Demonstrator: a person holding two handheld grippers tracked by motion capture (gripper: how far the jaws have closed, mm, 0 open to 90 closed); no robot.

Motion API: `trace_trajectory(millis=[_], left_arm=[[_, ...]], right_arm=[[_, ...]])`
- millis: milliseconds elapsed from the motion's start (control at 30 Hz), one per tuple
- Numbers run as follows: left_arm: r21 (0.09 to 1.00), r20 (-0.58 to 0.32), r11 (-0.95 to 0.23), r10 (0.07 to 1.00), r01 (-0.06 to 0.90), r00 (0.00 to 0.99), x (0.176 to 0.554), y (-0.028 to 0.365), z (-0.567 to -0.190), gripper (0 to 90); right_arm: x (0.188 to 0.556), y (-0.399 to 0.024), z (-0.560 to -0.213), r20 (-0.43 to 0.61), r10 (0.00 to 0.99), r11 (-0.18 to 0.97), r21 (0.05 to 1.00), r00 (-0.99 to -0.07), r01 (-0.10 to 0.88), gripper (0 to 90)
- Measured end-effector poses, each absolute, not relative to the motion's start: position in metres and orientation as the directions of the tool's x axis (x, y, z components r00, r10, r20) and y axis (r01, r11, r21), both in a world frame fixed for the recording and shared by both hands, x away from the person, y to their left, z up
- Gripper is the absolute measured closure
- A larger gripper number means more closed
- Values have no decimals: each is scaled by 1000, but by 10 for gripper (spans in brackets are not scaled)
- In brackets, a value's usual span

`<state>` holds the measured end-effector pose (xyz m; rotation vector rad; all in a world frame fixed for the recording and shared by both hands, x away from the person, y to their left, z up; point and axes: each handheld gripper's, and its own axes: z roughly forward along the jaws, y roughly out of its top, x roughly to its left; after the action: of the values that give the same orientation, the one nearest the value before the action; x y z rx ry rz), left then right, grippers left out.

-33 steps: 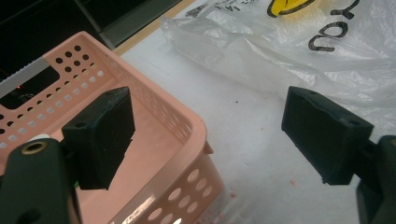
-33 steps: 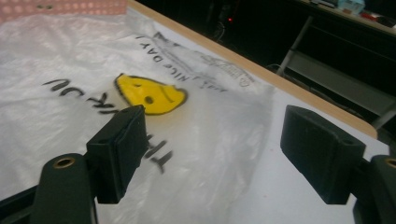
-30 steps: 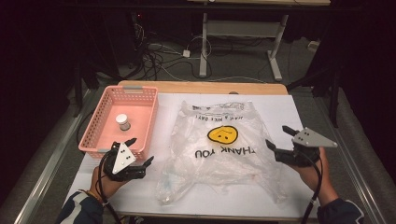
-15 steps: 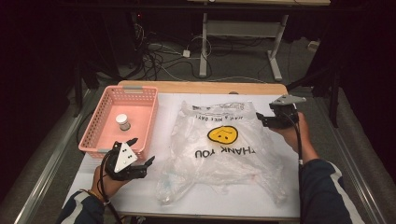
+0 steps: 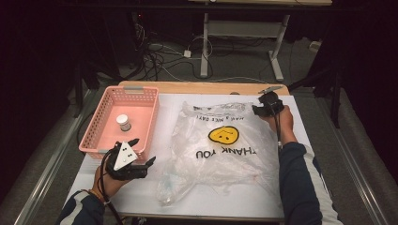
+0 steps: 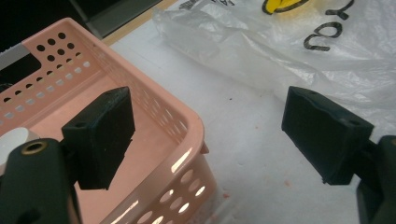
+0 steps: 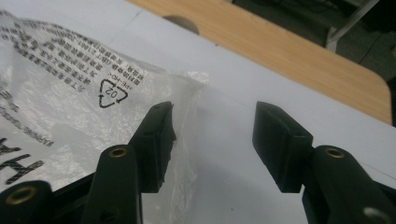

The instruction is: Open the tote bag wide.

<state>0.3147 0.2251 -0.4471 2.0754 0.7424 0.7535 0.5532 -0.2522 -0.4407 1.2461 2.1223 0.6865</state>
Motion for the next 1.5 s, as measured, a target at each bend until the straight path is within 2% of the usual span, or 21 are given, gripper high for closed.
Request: trace_trajectory(millis=[33,133,200,300,367,467,500,600,733,800,967,1067,1167,1267,1367,1433,1467,1500], left_arm=[[822,252,-515,712,244,655,315,225,-447,168],[824,244,-512,707,242,664,315,225,-447,168],[830,238,-505,705,237,668,316,225,-447,168],[830,234,-505,700,237,675,317,226,-447,168],[827,231,-507,699,242,677,320,226,-448,169],[827,225,-504,703,249,675,322,226,-448,169],[828,225,-503,702,248,675,322,225,-448,169],[823,241,-517,692,235,680,320,222,-447,169],[817,249,-528,686,233,684,319,221,-448,169],[813,251,-533,685,235,684,320,220,-448,169],[804,269,-547,684,234,678,318,218,-448,169],[799,278,-555,684,233,674,317,218,-448,169],[795,280,-557,687,239,670,318,218,-449,169],[793,285,-560,690,241,665,317,219,-449,169],[792,290,-562,691,240,662,315,220,-448,169],[795,289,-559,692,237,661,314,221,-448,170],[795,288,-557,694,239,660,314,221,-448,170],[795,289,-558,694,239,660,314,221,-448,169]], right_arm=[[560,-247,-444,-229,887,445,657,-401,608,547],[570,-240,-453,-199,887,441,631,-417,638,601],[574,-236,-461,-194,888,444,605,-418,661,703],[577,-234,-463,-183,892,431,615,-413,660,858],[577,-234,-462,-199,891,440,606,-409,663,897],[577,-238,-461,-192,906,411,609,-376,678,900],[576,-248,-461,-180,932,357,612,-315,706,900],[573,-272,-459,-126,963,264,612,-237,746,895],[566,-299,-455,-92,975,216,585,-201,781,877],[556,-328,-452,-49,984,171,569,-174,804,841],[542,-354,-451,-21,989,133,566,-147,813,823],[523,-362,-450,13,984,136,588,-177,798,814],[514,-362,-450,-7,980,167,583,-201,795,767],[498,-363,-449,34,968,180,597,-249,782,772],[489,-361,-449,11,960,217,604,-280,767,770],[475,-360,-444,-4,942,259,641,-335,722,688],[475,-360,-444,-4,942,259,641,-335,722,688],[462,-356,-436,-38,925,296,694,-377,657,628]])
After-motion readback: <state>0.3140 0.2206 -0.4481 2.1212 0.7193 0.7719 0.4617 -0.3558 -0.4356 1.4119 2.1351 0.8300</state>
